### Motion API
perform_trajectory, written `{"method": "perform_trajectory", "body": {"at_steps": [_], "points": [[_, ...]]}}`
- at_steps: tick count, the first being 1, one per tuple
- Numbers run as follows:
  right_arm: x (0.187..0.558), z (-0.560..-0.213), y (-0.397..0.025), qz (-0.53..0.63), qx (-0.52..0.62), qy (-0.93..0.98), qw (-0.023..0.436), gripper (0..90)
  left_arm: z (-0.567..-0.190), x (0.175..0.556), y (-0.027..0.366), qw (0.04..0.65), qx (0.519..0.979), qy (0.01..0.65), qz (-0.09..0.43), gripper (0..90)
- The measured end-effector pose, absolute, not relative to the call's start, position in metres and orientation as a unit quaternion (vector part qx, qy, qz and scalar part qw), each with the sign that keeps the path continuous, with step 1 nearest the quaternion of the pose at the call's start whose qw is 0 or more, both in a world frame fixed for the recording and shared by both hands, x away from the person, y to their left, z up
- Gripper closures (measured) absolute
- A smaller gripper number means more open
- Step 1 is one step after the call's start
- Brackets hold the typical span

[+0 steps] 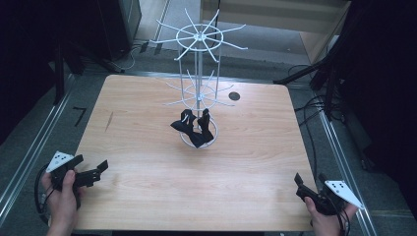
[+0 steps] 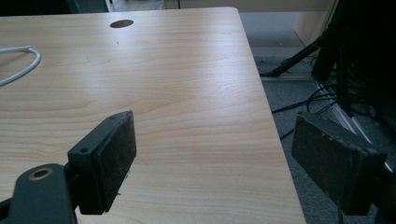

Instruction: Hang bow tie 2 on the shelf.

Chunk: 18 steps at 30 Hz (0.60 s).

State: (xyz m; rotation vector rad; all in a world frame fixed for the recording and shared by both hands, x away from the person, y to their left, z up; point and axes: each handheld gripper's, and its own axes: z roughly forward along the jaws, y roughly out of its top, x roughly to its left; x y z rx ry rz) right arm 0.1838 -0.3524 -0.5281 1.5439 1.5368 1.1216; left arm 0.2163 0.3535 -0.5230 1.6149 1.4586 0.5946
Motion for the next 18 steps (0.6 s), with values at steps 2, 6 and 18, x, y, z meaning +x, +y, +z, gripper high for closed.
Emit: {"method": "perform_trajectory", "body": {"at_steps": [2,6,18], "points": [[0.18,-0.529,-0.356,0.431,0.594,0.589,0.34,14.6,-0.523,0.216,0.354,0.428,0.647,0.584,0.238,0.0],[0.175,-0.53,-0.361,0.43,0.598,0.584,0.341,14.6,-0.523,0.216,0.354,0.428,0.647,0.585,0.238,0.0],[0.171,-0.534,-0.364,0.426,0.604,0.583,0.338,14.7,-0.523,0.216,0.354,0.429,0.646,0.585,0.238,0.0]]}}
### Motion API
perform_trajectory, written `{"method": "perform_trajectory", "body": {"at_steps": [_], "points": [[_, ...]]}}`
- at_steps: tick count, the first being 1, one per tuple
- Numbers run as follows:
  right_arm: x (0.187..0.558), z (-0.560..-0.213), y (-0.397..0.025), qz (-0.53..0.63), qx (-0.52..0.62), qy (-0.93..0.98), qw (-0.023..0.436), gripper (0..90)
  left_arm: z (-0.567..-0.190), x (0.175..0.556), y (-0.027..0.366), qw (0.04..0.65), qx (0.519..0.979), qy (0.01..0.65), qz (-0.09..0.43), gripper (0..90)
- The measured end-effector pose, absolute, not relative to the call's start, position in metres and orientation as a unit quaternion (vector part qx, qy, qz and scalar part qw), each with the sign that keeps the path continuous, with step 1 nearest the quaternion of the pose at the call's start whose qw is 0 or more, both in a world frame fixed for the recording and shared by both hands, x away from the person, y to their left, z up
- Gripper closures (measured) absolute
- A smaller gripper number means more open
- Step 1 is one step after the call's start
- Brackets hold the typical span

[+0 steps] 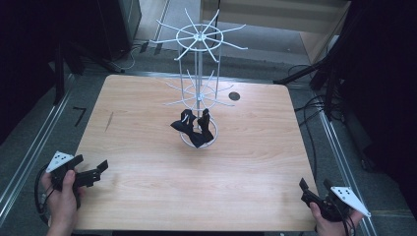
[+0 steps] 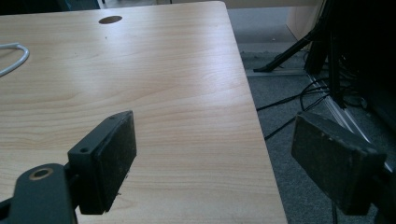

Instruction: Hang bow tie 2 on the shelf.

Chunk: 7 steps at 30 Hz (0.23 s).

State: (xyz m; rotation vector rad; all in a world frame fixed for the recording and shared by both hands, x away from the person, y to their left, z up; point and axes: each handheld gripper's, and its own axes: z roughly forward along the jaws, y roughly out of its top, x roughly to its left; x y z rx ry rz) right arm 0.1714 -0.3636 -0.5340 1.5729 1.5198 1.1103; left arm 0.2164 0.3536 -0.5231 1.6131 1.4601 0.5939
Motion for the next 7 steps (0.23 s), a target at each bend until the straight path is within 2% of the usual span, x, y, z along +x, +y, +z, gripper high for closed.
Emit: {"method": "perform_trajectory", "body": {"at_steps": [7], "points": [[0.1716,-0.535,-0.362,0.424,0.603,0.585,0.337,14.7,-0.5232,0.2167,0.3539,0.429,0.646,0.585,0.237,0.0]]}}
